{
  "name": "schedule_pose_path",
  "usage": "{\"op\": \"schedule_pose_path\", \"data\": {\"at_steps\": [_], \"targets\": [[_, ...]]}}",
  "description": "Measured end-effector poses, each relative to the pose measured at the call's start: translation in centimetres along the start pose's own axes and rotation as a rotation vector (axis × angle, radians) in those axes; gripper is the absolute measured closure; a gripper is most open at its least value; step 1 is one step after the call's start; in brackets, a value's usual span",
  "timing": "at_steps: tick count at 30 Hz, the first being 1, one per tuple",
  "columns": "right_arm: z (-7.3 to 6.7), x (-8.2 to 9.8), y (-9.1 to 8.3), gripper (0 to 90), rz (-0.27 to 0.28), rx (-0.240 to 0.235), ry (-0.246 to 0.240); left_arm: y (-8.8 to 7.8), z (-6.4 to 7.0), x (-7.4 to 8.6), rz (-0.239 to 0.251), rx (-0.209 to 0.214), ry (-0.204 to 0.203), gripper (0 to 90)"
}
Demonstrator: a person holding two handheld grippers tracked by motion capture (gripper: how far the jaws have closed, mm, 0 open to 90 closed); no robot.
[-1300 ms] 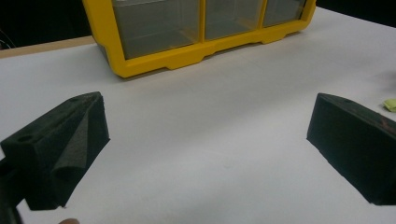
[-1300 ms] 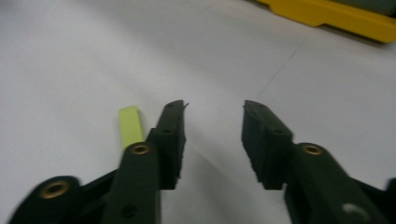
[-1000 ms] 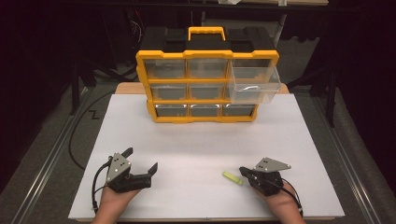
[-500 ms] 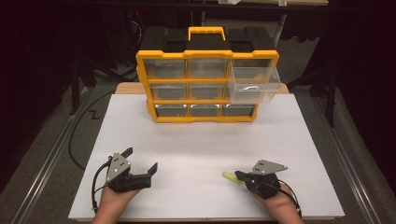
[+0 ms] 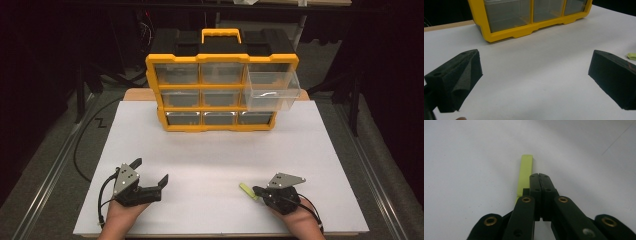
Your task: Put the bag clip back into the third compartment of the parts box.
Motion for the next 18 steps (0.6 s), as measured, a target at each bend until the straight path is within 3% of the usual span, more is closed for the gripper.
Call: {"op": "schedule_pose_path", "data": {"at_steps": [3,5,10,12,14,15,18], "targets": [[0.0,-0.1,-0.3,90.0,0.023,0.007,0.007,0.0,0.0,0.0,-0.001,0.000,0.000,0.3],[-0.1,-0.3,-0.7,85.3,0.046,0.005,0.016,0.0,0.0,0.0,-0.002,0.001,0.000,0.3],[-0.3,-0.7,-0.9,61.2,0.090,-0.021,0.045,0.1,0.0,0.0,-0.006,0.003,0.007,0.3],[-0.4,-0.8,-0.7,47.9,0.089,-0.025,0.049,0.1,0.0,0.0,-0.006,0.003,0.007,0.3],[-0.5,-0.9,-0.5,44.0,0.083,-0.029,0.052,0.0,0.0,0.0,-0.006,0.003,0.007,0.3],[-0.7,-1.0,-0.3,33.1,0.078,-0.038,0.052,0.0,0.0,0.0,-0.006,0.004,0.007,0.3],[-1.0,-1.2,0.2,22.5,0.057,-0.059,0.042,0.1,0.1,0.1,-0.009,0.007,0.009,0.3]]}}
Point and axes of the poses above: each handheld gripper's, and its own axes: y roughly forward along the jaws, x roughly out of its underside, z roughly to its right, the point moved 3 cm from there along y, roughly forward along the jaws, and after that the axes turned 11 degrees about -x, right-handed, at the moved point
